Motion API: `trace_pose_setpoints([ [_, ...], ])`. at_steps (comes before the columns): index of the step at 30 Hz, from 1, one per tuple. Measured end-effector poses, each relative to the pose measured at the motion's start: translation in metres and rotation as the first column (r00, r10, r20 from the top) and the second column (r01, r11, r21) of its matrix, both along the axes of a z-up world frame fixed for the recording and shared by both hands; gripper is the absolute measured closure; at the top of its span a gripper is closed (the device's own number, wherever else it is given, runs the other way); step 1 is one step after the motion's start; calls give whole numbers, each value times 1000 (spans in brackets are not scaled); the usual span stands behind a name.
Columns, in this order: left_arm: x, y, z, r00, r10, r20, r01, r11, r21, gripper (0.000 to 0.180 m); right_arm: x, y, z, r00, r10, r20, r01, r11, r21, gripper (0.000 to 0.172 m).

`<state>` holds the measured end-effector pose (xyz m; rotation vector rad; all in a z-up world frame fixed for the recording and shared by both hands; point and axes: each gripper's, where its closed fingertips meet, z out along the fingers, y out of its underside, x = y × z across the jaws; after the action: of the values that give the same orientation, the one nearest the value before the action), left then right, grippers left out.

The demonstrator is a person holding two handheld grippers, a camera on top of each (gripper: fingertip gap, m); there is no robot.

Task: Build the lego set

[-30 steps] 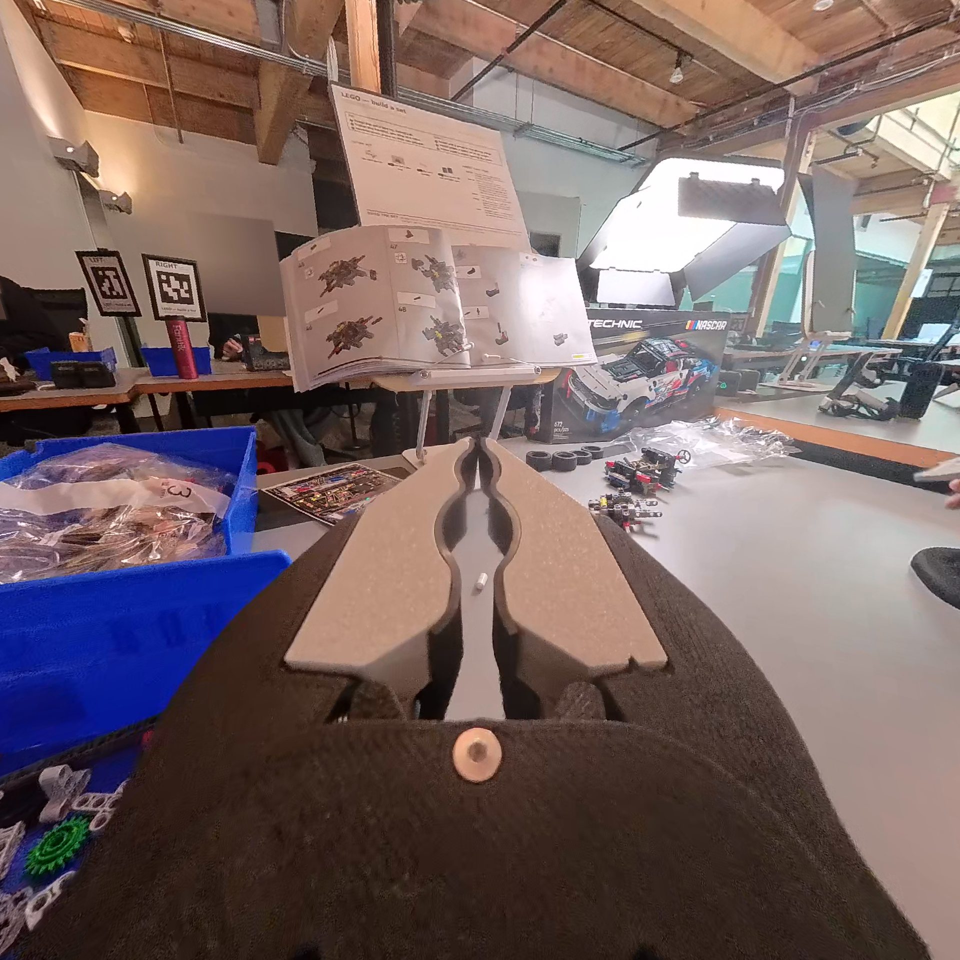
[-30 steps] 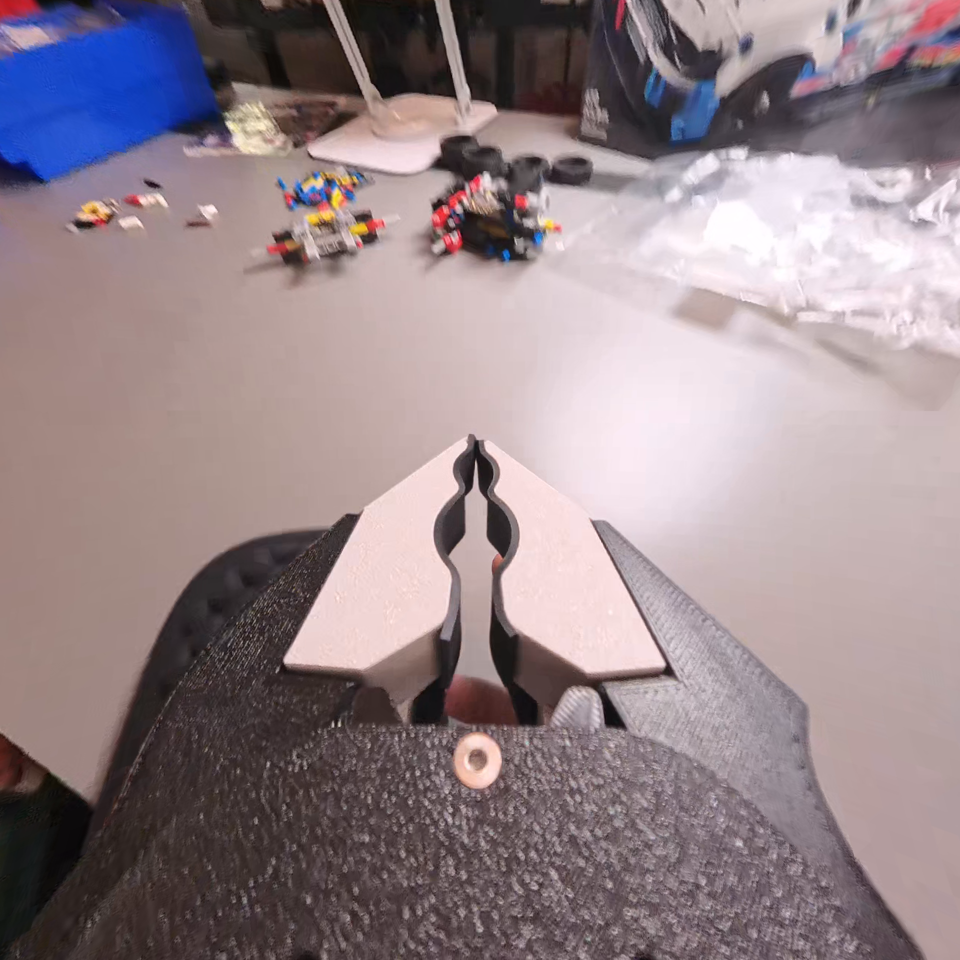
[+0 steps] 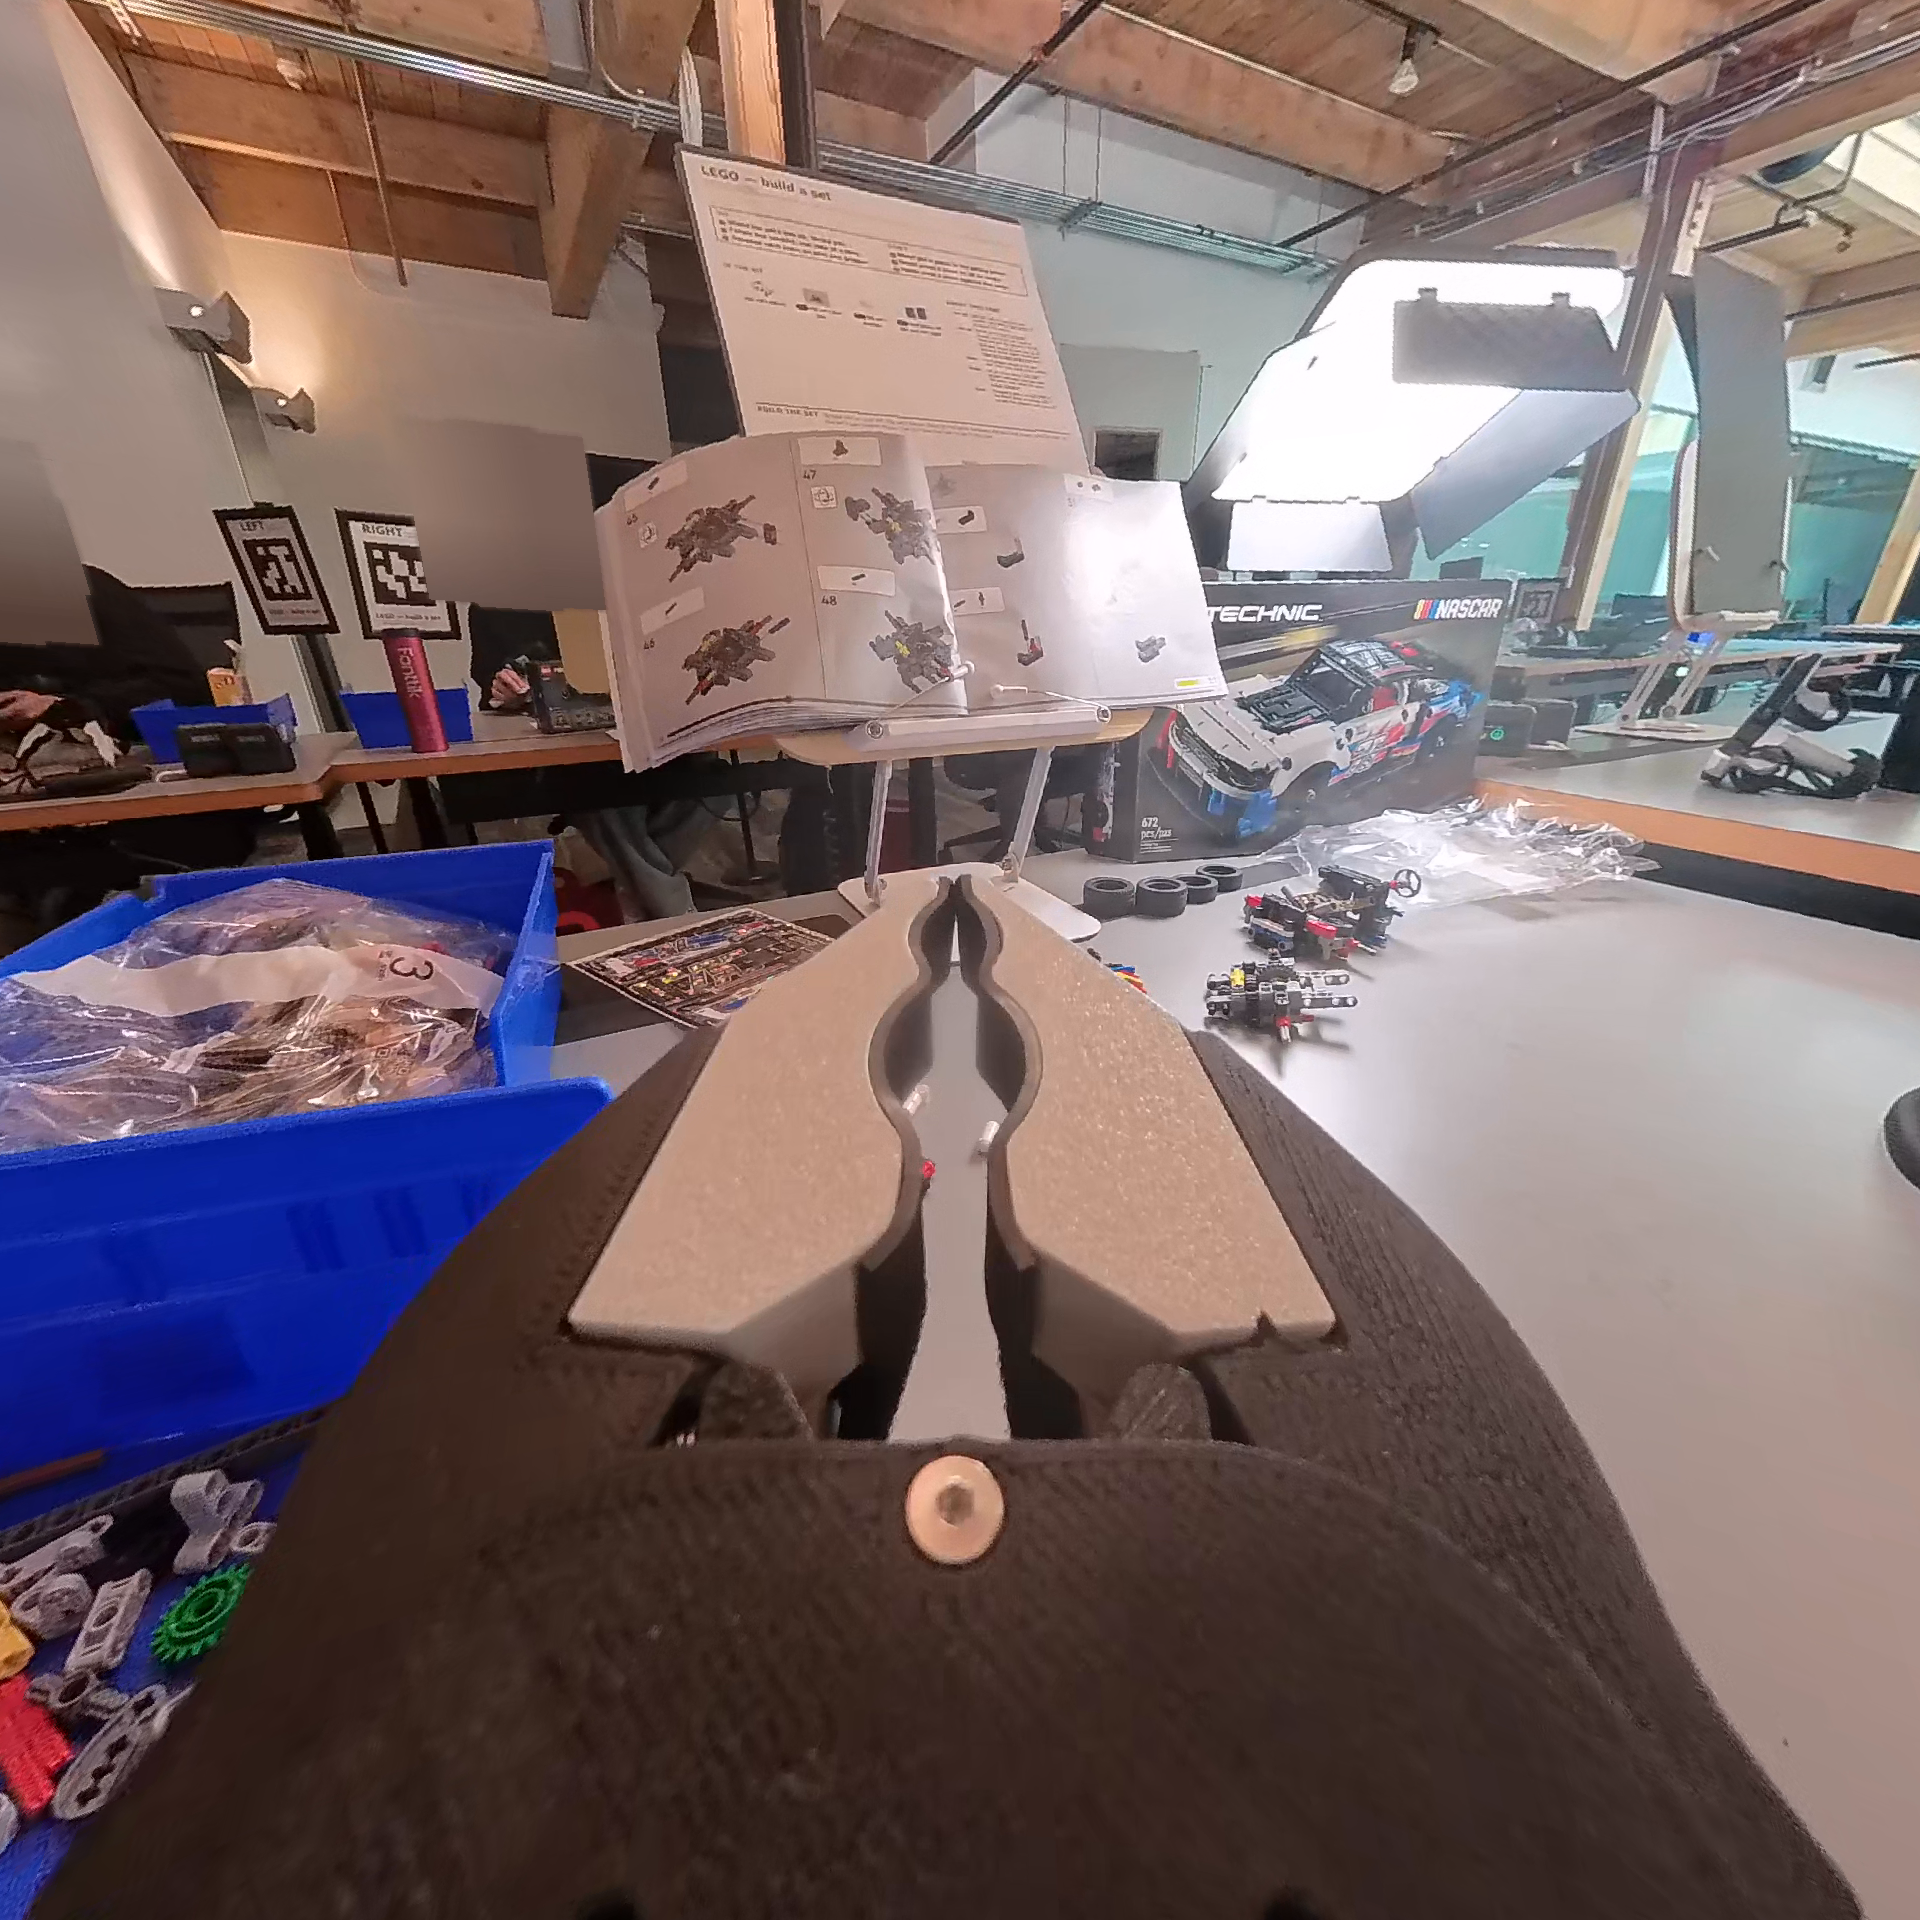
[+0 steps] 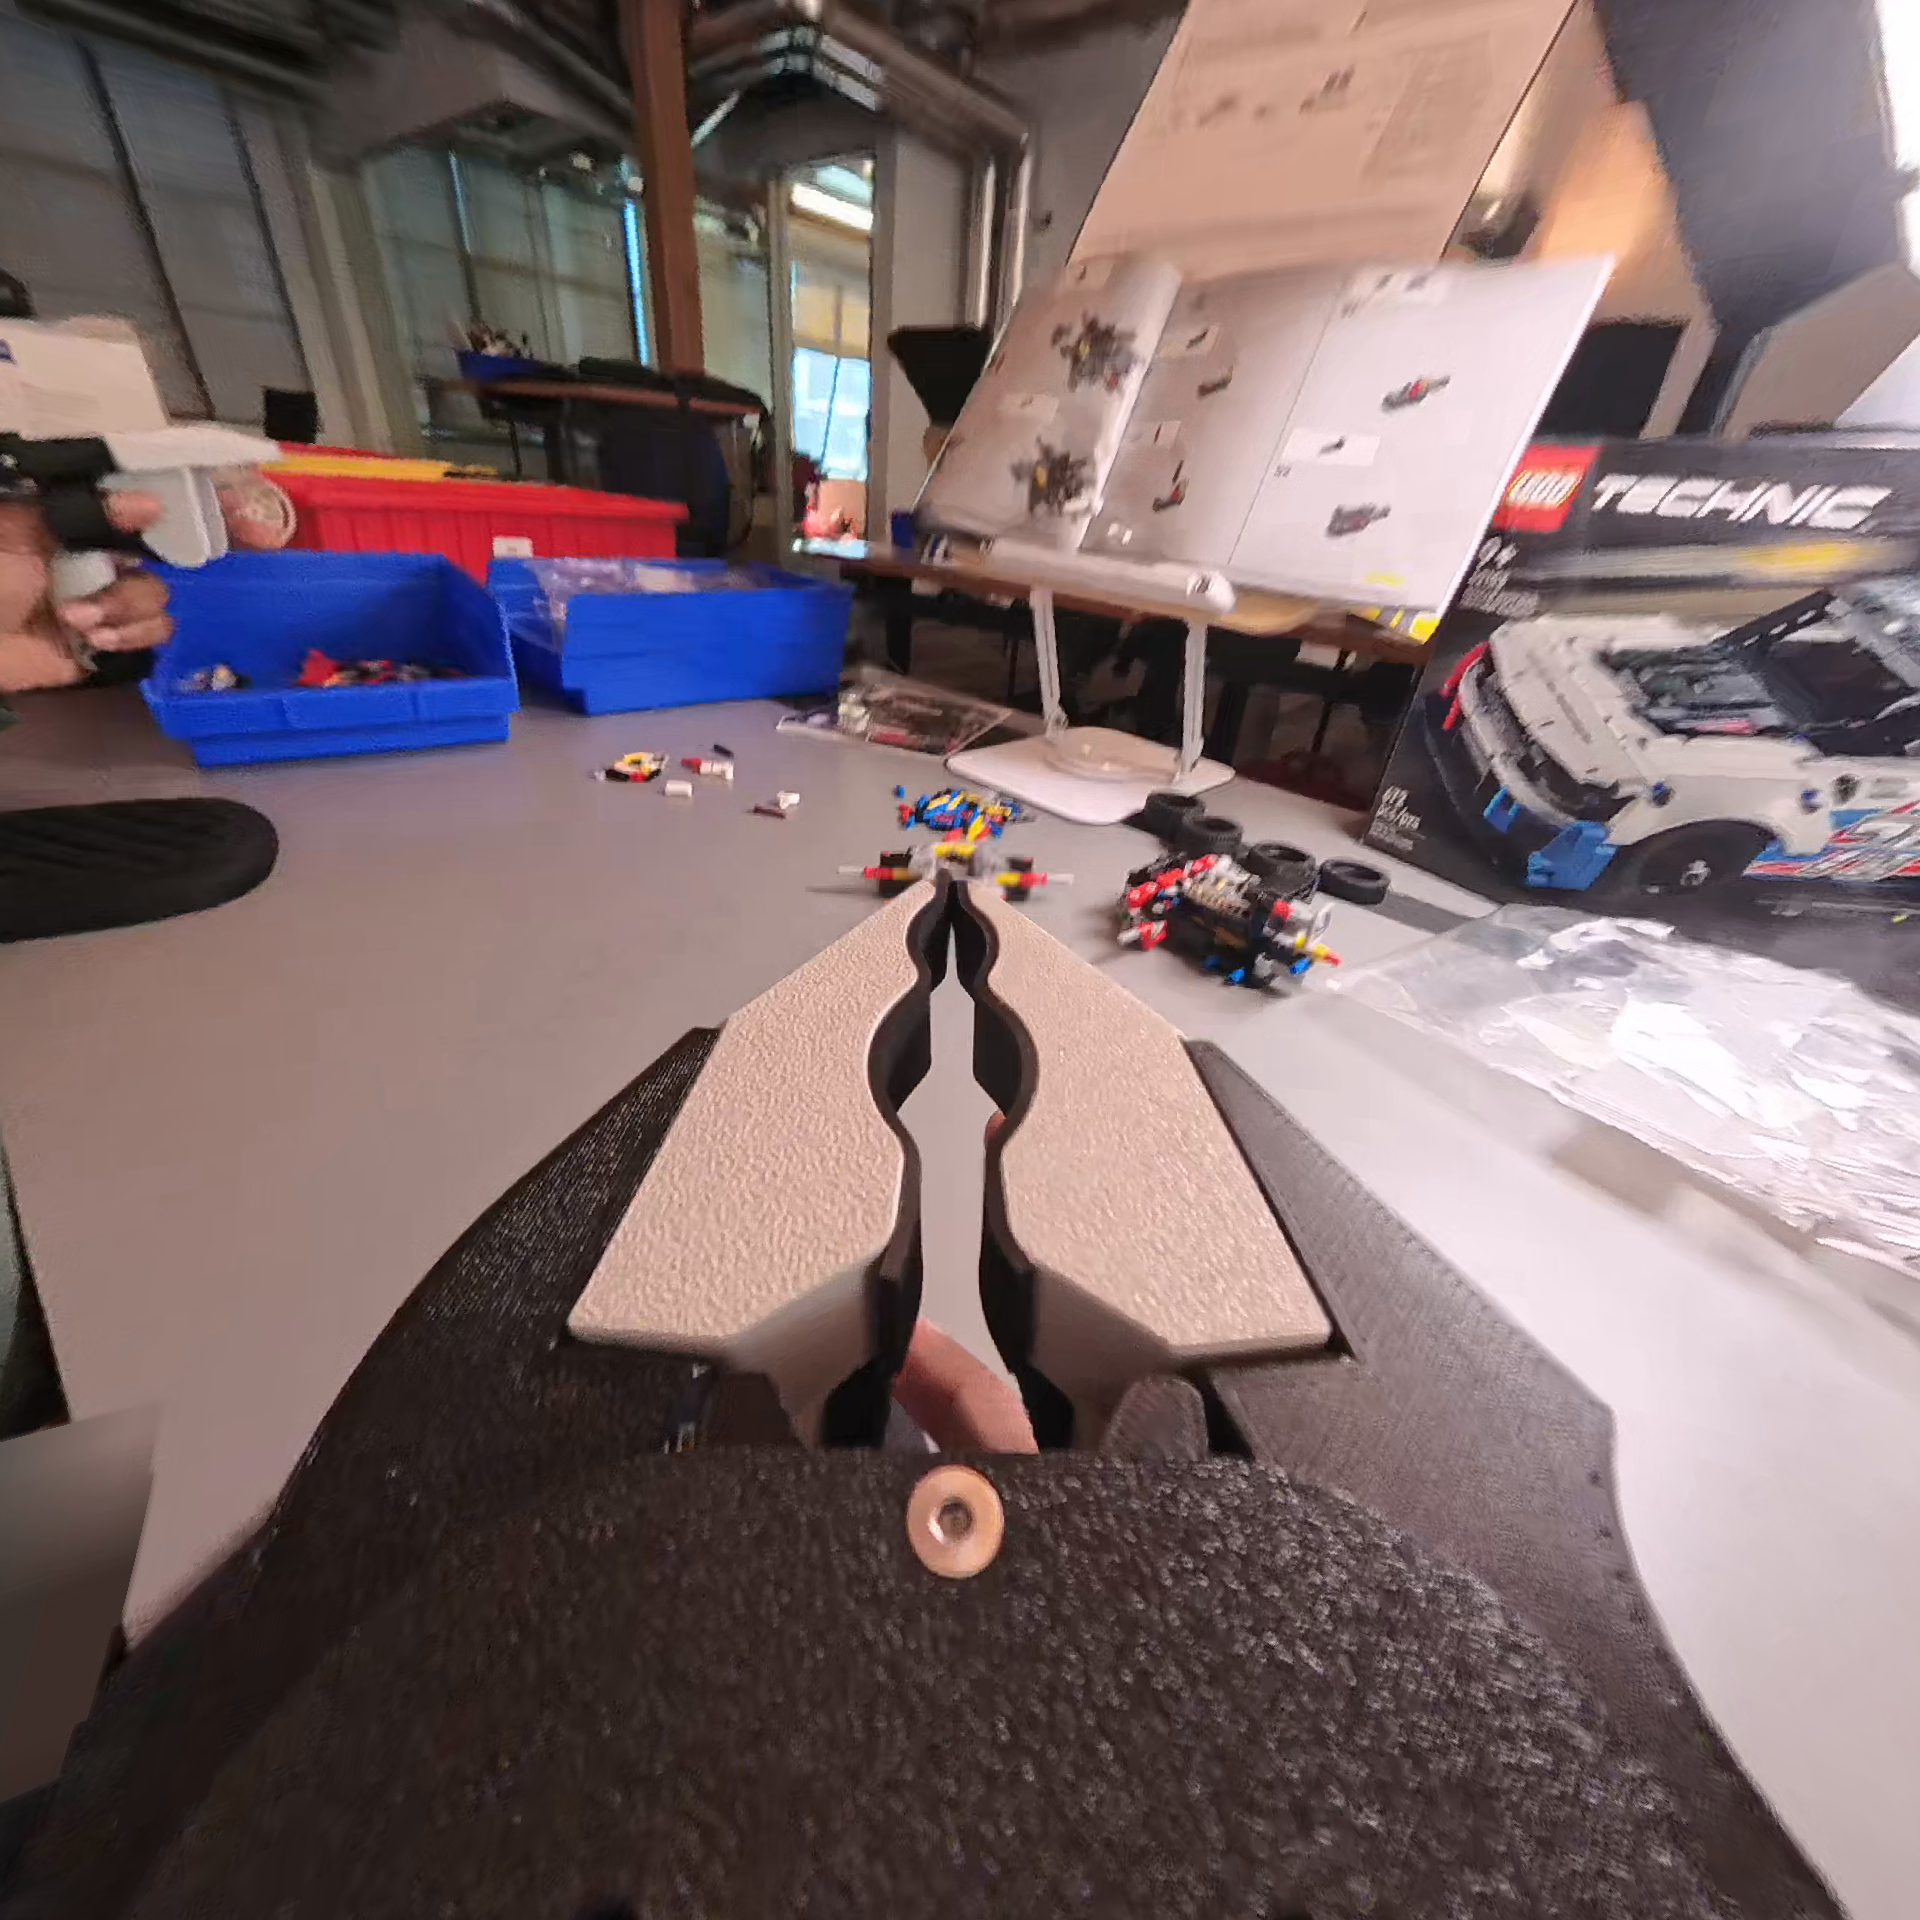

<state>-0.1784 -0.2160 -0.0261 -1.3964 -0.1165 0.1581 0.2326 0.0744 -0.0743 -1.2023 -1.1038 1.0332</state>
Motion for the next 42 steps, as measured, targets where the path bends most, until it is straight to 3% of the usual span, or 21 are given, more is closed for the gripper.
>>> trace_pose_setpoints([
  [5,7,13,-6,999,-36,-5,36,999,-35,180,-27,2,-53,972,142,188,-125,987,-99,172],
  [14,27,48,-5,991,-127,-48,120,986,-118,180,-79,-29,-71,854,429,294,-398,903,-163,172],
  [16,30,64,3,989,-132,-62,123,983,-138,180,-104,-39,-51,851,440,287,-435,896,-87,172],
  [19,31,100,30,989,-134,-62,127,986,-106,180,-156,-26,8,928,324,183,-340,938,68,172],
  [22,33,154,57,982,-187,18,187,982,-9,180,-206,1,69,980,198,26,-200,978,65,172],
  [24,29,193,59,981,-192,32,192,981,21,180,-234,16,84,988,154,-5,-153,986,60,172],
  [27,32,235,37,979,-200,27,199,979,36,180,-261,41,66,998,54,-22,-52,994,101,172],
  [29,39,252,8,977,-212,31,210,977,39,180,-269,37,42,990,122,-76,-122,992,10,172],
  [31,44,269,-32,975,-222,-10,220,969,-112,180,-276,31,16,985,168,26,-168,986,6,171],
  [33,41,272,-47,976,-207,-61,194,965,-175,180,-277,31,17,990,139,25,-140,988,62,171],
  [36,34,273,-57,982,-187,-8,181,961,-210,179,-282,28,15,991,133,23,-134,991,29,157],
  [38,24,272,-64,989,-143,-29,132,964,-230,173,-287,30,4,993,109,47,-111,994,24,144],
  [39,19,273,-68,992,-119,-31,108,963,-246,161,-289,33,-3,994,89,61,-90,996,23,135],
  [42,9,275,-72,995,-90,46,98,961,-260,100,-291,42,-12,998,23,61,-24,1000,6,103],
])
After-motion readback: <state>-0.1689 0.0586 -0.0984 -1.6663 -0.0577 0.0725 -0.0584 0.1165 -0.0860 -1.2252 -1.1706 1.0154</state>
